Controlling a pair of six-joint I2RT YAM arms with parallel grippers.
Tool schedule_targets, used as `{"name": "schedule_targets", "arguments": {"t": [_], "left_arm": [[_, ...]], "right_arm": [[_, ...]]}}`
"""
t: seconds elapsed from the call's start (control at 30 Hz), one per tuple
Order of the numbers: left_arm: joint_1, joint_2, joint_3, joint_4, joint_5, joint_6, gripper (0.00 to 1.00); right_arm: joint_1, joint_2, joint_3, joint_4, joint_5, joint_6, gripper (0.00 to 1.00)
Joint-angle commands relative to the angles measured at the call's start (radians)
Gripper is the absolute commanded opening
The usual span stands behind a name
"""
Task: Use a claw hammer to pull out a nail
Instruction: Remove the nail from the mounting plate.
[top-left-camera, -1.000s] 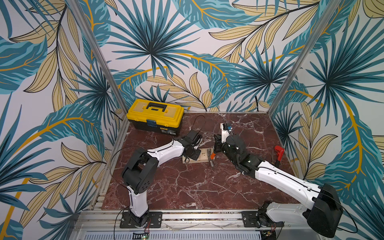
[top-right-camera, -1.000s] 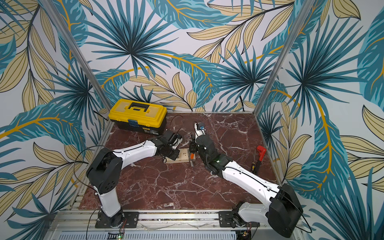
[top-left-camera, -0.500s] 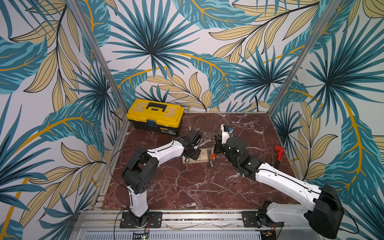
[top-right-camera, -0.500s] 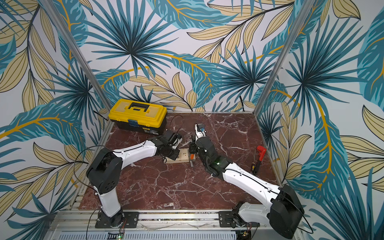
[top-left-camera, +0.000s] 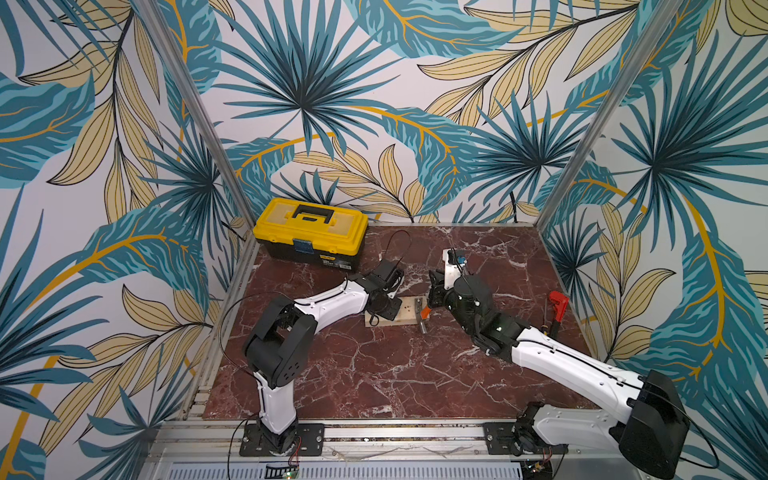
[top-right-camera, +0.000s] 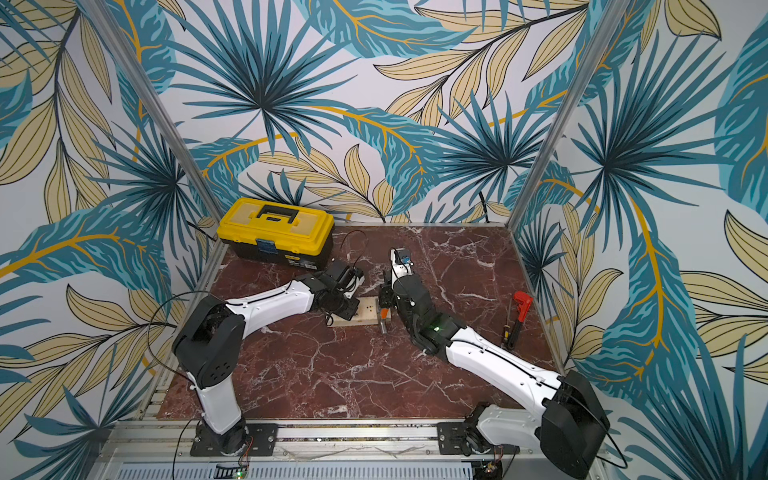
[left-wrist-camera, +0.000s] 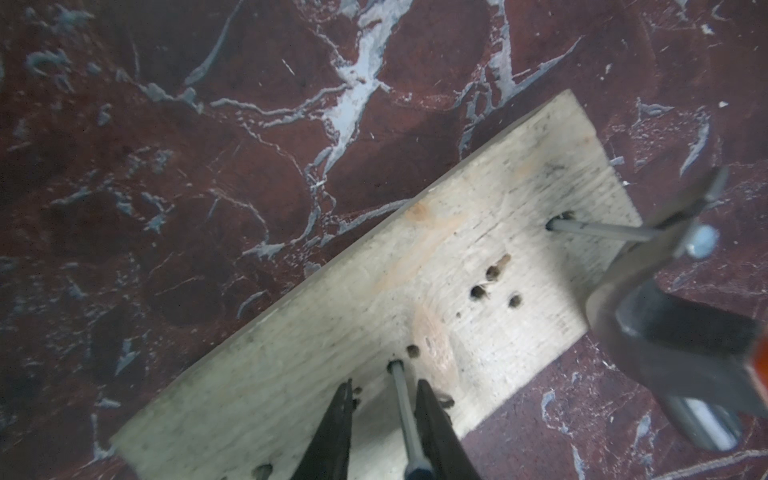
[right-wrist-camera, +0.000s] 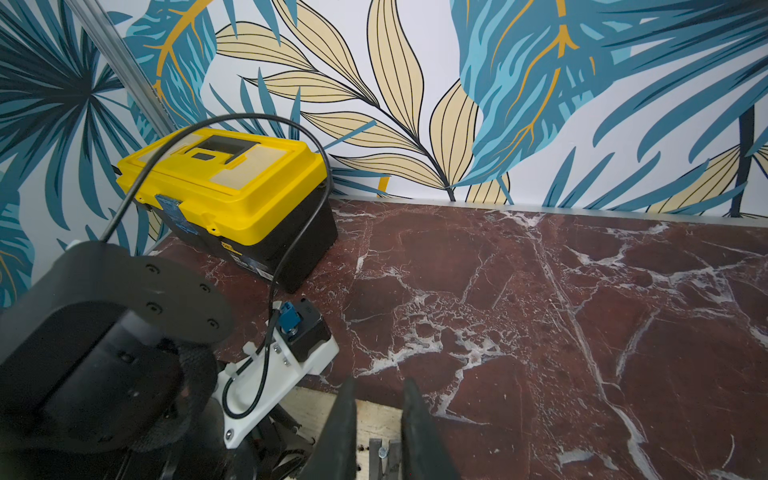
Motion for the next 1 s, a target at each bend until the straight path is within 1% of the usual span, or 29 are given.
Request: {"name": "schedule_targets", "arguments": {"t": [0.0, 0.2, 0.37, 0.7, 0.97], "left_arm": [[-0.002, 0.116, -0.067, -0.112, 0.002, -0.014, 0.27], [-0.001, 0.120, -0.068, -0.112, 0.001, -0.017, 0.27], [0.000, 0.142, -0.061, -0.124, -0.029, -0.041, 0.27], [0.000, 0.199, -0.042, -0.165, -0.033, -0.057, 0.26], [0.001, 0.209, -0.049, -0.167, -0.025, -0.063, 0.26]], "right_arm": [[0.021, 0.064, -0.101, -0.238, -0.062, 0.029, 0.00], [0.025, 0.055, -0.130, -0.219, -0.054, 0.029, 0.00], [0.030, 0.054, -0.156, -0.205, -0.043, 0.037, 0.00], [0.048, 0.046, -0.183, -0.201, -0.019, 0.040, 0.00], [0.062, 0.049, -0.195, -0.200, -0.001, 0.035, 0.00]]}}
